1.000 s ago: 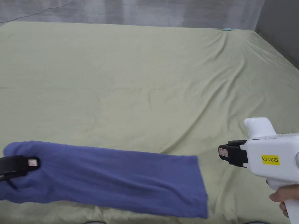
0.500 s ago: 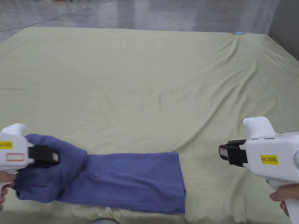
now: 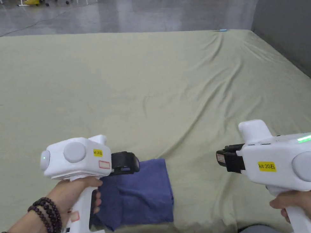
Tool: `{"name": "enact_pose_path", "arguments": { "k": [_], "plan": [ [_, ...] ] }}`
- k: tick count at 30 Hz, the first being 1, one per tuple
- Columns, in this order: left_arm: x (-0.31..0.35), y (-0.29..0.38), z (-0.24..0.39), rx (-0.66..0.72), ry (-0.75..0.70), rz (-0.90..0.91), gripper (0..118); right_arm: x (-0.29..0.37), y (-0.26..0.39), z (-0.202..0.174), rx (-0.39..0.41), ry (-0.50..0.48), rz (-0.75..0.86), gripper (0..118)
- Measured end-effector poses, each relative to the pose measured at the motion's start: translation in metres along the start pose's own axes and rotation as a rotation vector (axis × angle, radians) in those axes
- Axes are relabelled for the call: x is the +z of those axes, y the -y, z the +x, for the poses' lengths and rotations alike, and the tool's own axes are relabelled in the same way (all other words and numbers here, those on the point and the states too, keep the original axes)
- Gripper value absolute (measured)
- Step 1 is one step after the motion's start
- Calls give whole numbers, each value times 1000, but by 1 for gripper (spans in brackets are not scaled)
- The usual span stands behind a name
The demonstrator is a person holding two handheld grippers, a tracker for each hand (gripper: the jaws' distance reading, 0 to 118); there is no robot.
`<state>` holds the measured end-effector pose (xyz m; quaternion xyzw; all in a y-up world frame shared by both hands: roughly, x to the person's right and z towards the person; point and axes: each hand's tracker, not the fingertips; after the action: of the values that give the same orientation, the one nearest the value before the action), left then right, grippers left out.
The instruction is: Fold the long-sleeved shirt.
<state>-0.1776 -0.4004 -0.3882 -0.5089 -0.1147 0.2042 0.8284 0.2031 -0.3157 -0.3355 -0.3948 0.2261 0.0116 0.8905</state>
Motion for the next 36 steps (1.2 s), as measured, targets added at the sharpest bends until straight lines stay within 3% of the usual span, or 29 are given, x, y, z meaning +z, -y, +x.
{"name": "enact_pose_path", "arguments": {
  "k": [3, 6, 8, 10, 11, 14, 16, 22, 26, 31, 34, 36],
  "plan": [
    [0, -1, 5, 23, 106, 8, 118, 0, 5, 4, -10, 4, -2, 0],
    [13, -1, 4, 30, 70, 41, 115, 2, 7, 6, -20, 6, -6, 0],
    [34, -2, -3, 17, 87, 106, 102, 3, 7, 7, -20, 6, -4, 0],
    [58, 4, -5, 10, 69, 166, 98, 3, 6, 7, -24, 5, -1, 0],
    [67, 7, -8, 4, 53, 181, 86, 3, 6, 7, -26, 5, 1, 0],
    [75, 19, -11, -94, -66, 170, 0, 1, 6, 5, -23, 1, -1, 0],
    [65, 26, -10, -187, -60, 84, 0, -1, 7, 4, -15, -3, -6, 0],
    [-13, 34, -6, -231, -77, -25, 0, -4, 10, 0, -12, -3, -23, 0],
    [-58, 31, 12, -193, 27, -84, 0, -1, 12, 1, -10, 9, -29, 0],
    [-94, 25, 33, -194, 39, -47, 0, 0, 15, 5, -36, 28, -34, 0],
    [-98, 15, 31, -101, 188, -35, 0, -4, 15, 3, -45, 33, -44, 0],
    [-95, 11, 33, -108, 142, -49, 0, -7, 13, -3, -45, 33, -52, 0]
  ]
}}
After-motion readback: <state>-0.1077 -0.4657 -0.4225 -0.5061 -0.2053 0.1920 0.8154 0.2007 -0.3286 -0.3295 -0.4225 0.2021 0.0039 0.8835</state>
